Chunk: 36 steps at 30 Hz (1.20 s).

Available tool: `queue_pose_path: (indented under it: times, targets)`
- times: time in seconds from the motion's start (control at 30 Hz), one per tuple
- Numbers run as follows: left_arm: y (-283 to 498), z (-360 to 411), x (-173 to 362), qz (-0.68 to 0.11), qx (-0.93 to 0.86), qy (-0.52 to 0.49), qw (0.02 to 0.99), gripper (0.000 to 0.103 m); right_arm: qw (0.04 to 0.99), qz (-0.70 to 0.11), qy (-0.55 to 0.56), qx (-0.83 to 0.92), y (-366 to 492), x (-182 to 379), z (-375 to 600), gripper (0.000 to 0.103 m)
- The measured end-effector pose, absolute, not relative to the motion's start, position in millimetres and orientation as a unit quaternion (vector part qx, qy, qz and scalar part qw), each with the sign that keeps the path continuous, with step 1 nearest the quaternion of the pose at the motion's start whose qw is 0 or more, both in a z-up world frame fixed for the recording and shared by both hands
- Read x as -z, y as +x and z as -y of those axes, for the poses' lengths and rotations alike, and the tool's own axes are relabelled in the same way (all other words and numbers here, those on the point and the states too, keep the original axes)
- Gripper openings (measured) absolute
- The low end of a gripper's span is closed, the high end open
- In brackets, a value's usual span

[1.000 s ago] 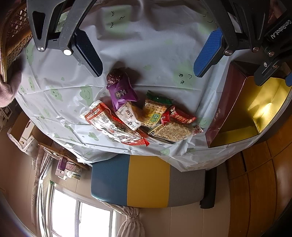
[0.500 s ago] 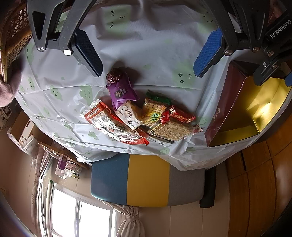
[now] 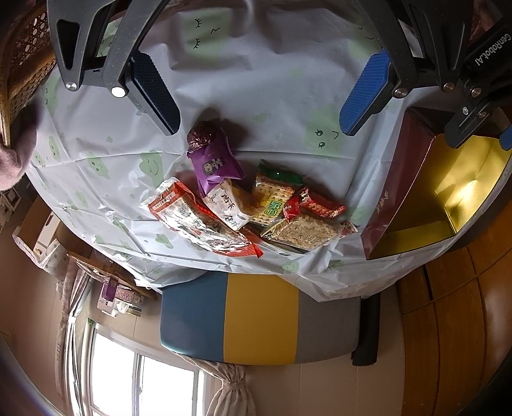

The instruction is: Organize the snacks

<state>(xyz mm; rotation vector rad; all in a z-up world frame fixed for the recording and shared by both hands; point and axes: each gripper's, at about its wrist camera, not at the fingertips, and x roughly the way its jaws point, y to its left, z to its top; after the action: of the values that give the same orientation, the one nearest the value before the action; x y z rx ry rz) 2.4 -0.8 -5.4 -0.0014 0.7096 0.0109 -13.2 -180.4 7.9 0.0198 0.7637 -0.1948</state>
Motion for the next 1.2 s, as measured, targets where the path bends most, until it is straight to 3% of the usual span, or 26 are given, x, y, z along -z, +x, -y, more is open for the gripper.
queue_pose_path:
  times: [0.53,1.2]
  targets:
    - [4.7,3.1,8.2,-0.355,0.035,-0.005,0.934,0.103,0.921,-0.373,0.031,0.103,-8.8,-6.0,199.1,0.102]
    - [10.1,52.5,-0.7,-0.364,0.157,0.022,0.918,0.102,0.897,-0.404,0.146,0.106,34.0,-37.6,336.8,0.096]
